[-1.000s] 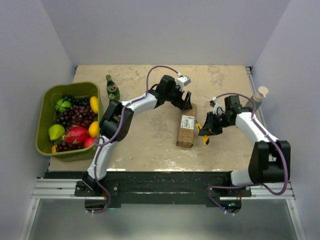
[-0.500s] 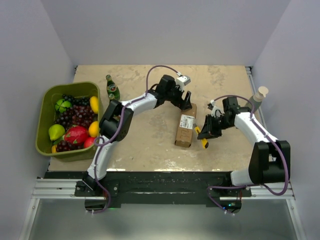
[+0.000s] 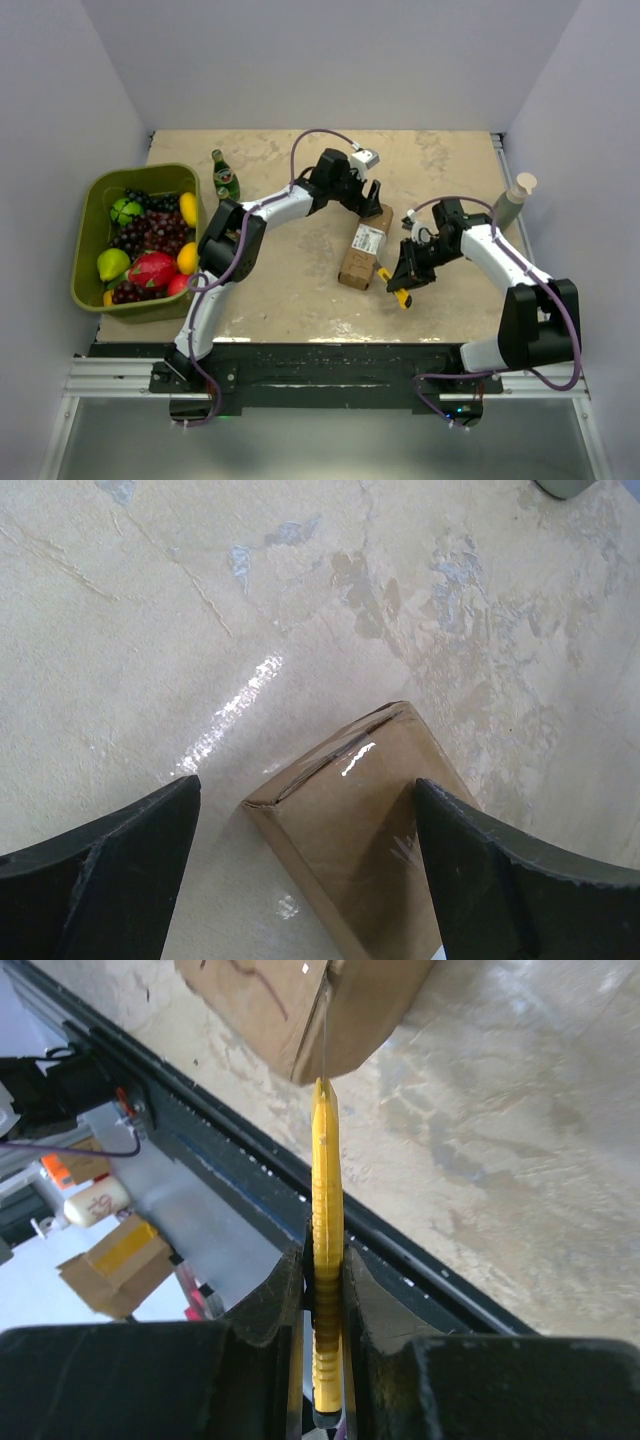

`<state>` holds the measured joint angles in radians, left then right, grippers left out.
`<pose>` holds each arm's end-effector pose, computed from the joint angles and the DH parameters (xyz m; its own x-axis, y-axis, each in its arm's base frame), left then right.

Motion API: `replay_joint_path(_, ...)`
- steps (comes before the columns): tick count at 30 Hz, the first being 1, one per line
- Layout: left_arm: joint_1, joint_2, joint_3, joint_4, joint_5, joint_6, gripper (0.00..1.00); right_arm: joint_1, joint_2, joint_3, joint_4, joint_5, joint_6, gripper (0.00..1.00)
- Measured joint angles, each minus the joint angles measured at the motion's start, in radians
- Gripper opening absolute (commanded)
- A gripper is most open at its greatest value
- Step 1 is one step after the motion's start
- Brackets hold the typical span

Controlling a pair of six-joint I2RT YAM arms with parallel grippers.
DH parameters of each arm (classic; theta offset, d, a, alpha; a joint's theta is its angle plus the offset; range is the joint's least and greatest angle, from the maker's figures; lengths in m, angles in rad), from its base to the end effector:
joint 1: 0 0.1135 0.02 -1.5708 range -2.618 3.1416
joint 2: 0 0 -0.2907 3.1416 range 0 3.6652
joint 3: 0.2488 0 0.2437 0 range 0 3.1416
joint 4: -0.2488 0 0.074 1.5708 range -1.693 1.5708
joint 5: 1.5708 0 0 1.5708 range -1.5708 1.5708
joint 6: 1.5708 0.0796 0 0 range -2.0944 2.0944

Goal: Unpack the express box
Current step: Cut the express box at the center of the board.

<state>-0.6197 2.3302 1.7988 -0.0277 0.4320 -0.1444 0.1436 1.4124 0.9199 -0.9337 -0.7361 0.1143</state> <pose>0.4513 -0.3629 0.1788 -0.5448 0.2281 -0.8070 0.7457 0.5719 -0.3418 0.2198 0.0858 0.2102 -0.9960 -0.0586 -0.0674 -0.0888 0.7311 0.6765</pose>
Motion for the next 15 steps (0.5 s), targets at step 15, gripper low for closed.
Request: replay_joint_path(15,0.005,0.005,0.0,0.019,-0.012,0.006,0.91,0.106,0.001,0.0,-0.025,-0.069,0.002,0.0)
